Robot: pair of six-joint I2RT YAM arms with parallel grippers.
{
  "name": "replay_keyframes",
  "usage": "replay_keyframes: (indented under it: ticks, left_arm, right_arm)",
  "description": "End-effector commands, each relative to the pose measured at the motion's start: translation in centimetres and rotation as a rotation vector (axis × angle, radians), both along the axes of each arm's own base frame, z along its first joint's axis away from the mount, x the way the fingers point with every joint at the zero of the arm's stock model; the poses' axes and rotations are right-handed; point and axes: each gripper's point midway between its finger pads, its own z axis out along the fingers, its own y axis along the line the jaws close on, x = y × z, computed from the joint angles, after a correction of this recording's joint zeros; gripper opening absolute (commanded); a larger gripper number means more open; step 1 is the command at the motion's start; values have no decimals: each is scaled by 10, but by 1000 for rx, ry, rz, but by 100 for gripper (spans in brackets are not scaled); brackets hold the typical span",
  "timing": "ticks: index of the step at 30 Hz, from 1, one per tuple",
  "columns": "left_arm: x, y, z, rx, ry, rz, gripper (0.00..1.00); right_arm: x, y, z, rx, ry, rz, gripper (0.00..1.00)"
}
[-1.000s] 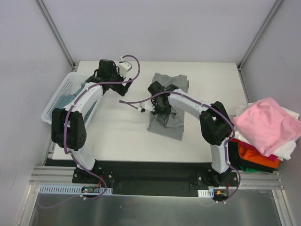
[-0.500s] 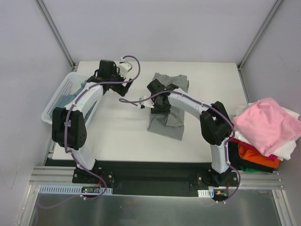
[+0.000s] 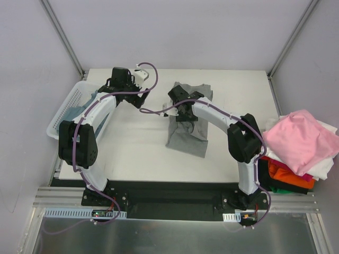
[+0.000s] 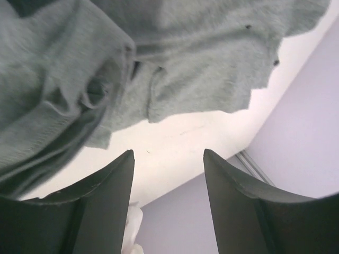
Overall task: Fold and stack the t-shirts
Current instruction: Fold the folded rectangular tshirt in 1/3 of the way
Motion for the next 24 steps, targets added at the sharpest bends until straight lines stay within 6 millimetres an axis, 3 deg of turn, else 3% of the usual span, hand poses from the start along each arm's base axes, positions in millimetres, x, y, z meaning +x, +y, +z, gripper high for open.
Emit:
replay_keyframes:
  ticks: [1, 6, 12, 17, 24]
  left_arm:
    - [2, -10, 3, -30, -8, -21, 99]
    - [2, -10, 3, -25, -10, -17, 99]
    - [0, -9, -1, -25, 0, -15, 99]
    - [1, -8, -1, -21, -5, -12, 99]
    - [8, -7, 3, -16, -31, 0, 99]
  right_arm:
    - [14, -11, 70, 12, -160, -21, 58]
    - [-8, -4, 104, 88, -150, -25, 58]
    - [-57, 13, 110, 158, -124, 2, 59]
    - [-97, 15, 92, 174, -75, 4, 59]
    - [-127, 7, 63, 210, -5, -22, 76]
